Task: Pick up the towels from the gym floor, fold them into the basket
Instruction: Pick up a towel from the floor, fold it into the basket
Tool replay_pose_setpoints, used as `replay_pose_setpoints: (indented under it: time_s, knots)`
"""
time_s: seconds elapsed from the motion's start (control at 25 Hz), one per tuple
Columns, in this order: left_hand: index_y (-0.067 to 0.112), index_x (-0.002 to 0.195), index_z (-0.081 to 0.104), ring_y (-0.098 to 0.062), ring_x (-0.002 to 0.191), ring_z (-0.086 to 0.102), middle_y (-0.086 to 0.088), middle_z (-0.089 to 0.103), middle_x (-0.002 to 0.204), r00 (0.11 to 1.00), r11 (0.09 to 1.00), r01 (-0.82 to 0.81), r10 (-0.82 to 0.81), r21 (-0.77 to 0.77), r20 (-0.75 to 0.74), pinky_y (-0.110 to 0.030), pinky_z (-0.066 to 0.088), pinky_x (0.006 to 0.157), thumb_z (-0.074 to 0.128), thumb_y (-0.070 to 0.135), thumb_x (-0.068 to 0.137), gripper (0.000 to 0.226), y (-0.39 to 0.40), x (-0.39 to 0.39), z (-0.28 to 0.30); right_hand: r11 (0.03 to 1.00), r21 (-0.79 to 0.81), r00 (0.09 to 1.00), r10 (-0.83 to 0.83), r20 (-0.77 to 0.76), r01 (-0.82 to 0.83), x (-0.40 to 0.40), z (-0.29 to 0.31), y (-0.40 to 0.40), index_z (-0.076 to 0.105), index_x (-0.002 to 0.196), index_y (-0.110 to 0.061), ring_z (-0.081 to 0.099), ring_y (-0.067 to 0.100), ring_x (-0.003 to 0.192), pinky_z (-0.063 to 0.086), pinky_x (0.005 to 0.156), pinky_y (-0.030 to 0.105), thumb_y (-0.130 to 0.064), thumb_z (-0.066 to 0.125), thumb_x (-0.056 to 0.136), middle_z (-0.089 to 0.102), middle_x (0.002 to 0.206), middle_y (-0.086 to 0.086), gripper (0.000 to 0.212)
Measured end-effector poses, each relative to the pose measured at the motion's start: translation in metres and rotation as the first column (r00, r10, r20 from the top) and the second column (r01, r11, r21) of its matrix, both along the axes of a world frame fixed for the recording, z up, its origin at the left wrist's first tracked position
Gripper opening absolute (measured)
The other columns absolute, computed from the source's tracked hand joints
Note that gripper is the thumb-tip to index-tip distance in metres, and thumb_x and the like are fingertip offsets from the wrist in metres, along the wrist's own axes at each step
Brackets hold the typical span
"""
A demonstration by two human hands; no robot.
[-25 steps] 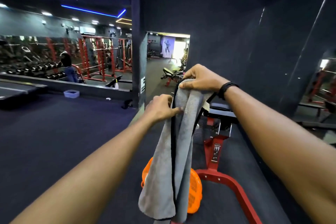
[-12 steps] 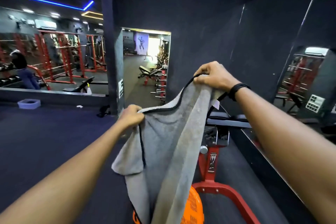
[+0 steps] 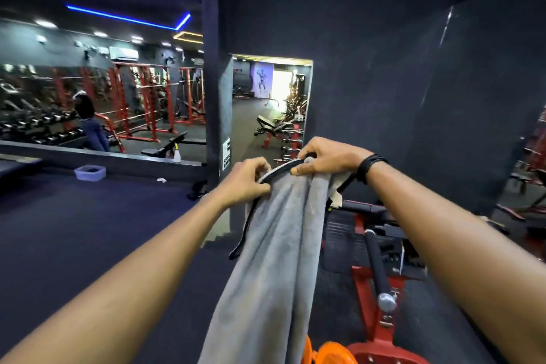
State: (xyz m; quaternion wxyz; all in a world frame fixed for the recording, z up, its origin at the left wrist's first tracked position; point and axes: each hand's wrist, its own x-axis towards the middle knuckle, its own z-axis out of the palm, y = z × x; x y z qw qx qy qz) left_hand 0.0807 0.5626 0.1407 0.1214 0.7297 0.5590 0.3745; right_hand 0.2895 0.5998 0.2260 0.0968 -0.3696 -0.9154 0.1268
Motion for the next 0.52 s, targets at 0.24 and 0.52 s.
replay_pose_setpoints:
  time_s: [0.24,0.52]
  knots:
    - [0.017,0.065,0.057,-0.012,0.061,0.057,0.002,0.055,0.06,0.957,0.939,-0.289,0.28,-0.188,-0.076,-0.022,0.037,0.052,0.071,0.02,0.083,0.023,0.057,-0.064,-0.033,0.965,0.175,0.977,-0.178,-0.12,0.198,0.018,0.026,0.082,0.067,0.068,-0.011,0.046,0.006,0.061,0.033,0.053,0.023,-0.026,0.068,0.086,0.053,0.064,0.001,0.023]
    - [-0.003,0.095,0.06,-0.008,0.053,0.046,-0.008,0.044,0.072,0.772,0.973,0.046,0.108,-0.225,0.626,-0.018,0.047,0.044,0.06,0.023,0.093,0.025,0.11,-0.011,-0.007,0.879,-0.255,0.818,-0.47,-0.332,0.402,0.004,-0.012,0.137,0.052,0.063,-0.016,0.044,0.012,0.063,0.035,0.053,0.024,-0.007,0.066,0.084,0.049,0.069,0.001,0.026]
